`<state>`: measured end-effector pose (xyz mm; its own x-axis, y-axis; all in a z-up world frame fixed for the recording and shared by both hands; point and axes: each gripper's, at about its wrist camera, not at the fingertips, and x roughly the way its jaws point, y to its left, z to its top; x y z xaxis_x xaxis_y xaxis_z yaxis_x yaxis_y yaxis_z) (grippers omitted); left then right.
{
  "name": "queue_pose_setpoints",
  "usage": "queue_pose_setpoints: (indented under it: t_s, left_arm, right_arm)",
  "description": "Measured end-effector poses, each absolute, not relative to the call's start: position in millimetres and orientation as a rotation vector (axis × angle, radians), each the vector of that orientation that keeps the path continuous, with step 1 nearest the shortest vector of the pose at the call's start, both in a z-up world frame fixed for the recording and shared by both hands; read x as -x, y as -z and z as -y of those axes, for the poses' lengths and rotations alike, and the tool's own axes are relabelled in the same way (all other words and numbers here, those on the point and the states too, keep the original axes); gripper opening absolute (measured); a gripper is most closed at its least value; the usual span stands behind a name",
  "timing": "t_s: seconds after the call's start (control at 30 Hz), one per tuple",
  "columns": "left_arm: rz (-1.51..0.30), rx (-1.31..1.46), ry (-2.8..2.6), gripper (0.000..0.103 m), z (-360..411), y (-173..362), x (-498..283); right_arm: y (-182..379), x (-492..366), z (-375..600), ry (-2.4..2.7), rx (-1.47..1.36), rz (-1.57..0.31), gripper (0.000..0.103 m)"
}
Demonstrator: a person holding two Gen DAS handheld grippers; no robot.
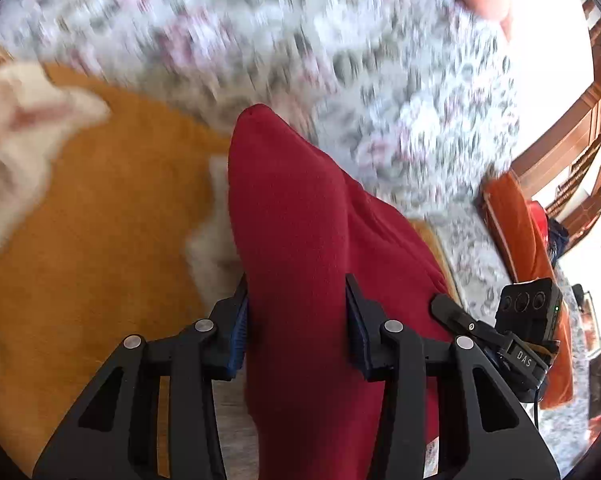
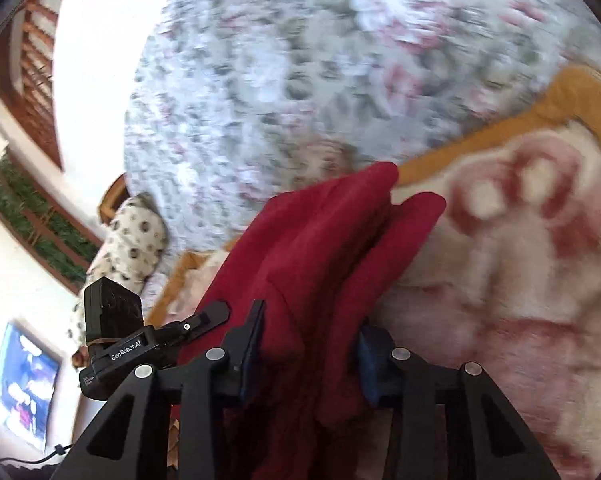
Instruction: Fold small clothes
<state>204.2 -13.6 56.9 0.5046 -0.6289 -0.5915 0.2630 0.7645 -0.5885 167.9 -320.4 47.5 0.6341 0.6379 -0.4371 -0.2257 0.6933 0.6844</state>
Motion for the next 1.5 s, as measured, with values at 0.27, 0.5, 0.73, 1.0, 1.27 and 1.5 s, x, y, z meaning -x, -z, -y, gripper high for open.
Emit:
queue_pose_setpoints:
  t_s: [0.27,0.5,0.73,1.0,1.27,1.5]
  left_arm:
    - [-1.016,0.324,0.418,0.061,-16,-22,-246]
    - [-0.903,0.294,0.371,0.071,-31,-35,-214]
    - [-0.858,0.084,0.151,0.071,-12,-63,-113]
    - [-0.892,-0.002,0.137,0.071,6,-32,-36]
    - [-0.826,0.024,0.092,0.071,-3,-38,-25]
    - [-0.825,0.027,0.098,0.071,-5,-39,-24]
  right_arm:
    - [-7,-221,273,-0.437,-0.624,-0.858,0.042]
    - [-41,-168,279,-0.411,-0.529,-0.764,0.044]
    - [-63,-51,218,-0.328,-0.166,-0.725,0.044]
    - [-43,51,181,-0.155,0.022,-0.648,0.044]
    - [-45,56,171,-0.098,0.116,-0.639,0.046]
    - [-49,58,179,-0.085,0.072,-0.628,0.048]
